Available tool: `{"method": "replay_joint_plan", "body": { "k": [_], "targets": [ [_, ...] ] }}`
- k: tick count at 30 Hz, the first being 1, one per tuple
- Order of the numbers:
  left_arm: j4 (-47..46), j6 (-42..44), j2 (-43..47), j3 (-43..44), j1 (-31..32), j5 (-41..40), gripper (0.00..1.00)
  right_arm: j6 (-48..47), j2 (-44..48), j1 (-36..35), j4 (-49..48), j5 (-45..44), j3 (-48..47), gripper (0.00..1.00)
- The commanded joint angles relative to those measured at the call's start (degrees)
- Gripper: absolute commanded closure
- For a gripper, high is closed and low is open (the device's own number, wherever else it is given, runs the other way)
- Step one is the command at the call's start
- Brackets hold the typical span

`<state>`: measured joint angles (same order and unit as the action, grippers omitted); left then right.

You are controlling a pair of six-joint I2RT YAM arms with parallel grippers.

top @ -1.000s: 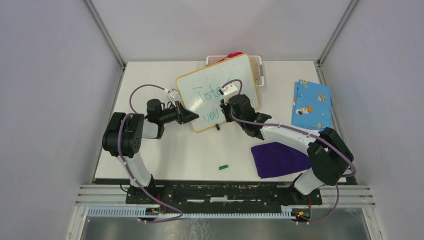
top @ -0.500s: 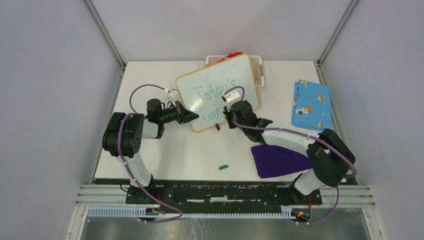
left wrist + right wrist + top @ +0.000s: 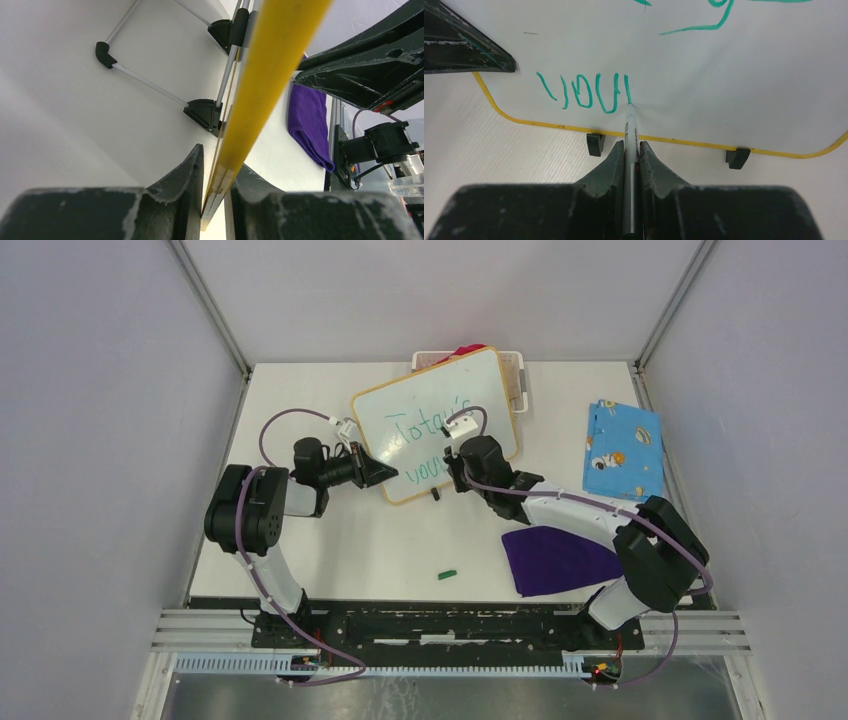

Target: Write a sentence on the whiteboard

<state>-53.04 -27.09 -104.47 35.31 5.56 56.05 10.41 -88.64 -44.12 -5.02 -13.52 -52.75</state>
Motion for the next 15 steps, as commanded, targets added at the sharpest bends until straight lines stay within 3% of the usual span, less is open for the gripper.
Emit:
{"method": "replay_joint_plan", "body": {
  "k": [1,15],
  "targets": [
    [3.19,3.41,-1.17,0.77,0.83,-4.52,0.75,-0.54,-0.66,0.55,-2.1,-1.03,-3.59,1.0],
    [3.33,3.44,-1.21,0.88,0.77,-4.46,0.75,-0.9,-0.46,2.18,-1.75,-1.43,-4.74,1.0]
  ]
}}
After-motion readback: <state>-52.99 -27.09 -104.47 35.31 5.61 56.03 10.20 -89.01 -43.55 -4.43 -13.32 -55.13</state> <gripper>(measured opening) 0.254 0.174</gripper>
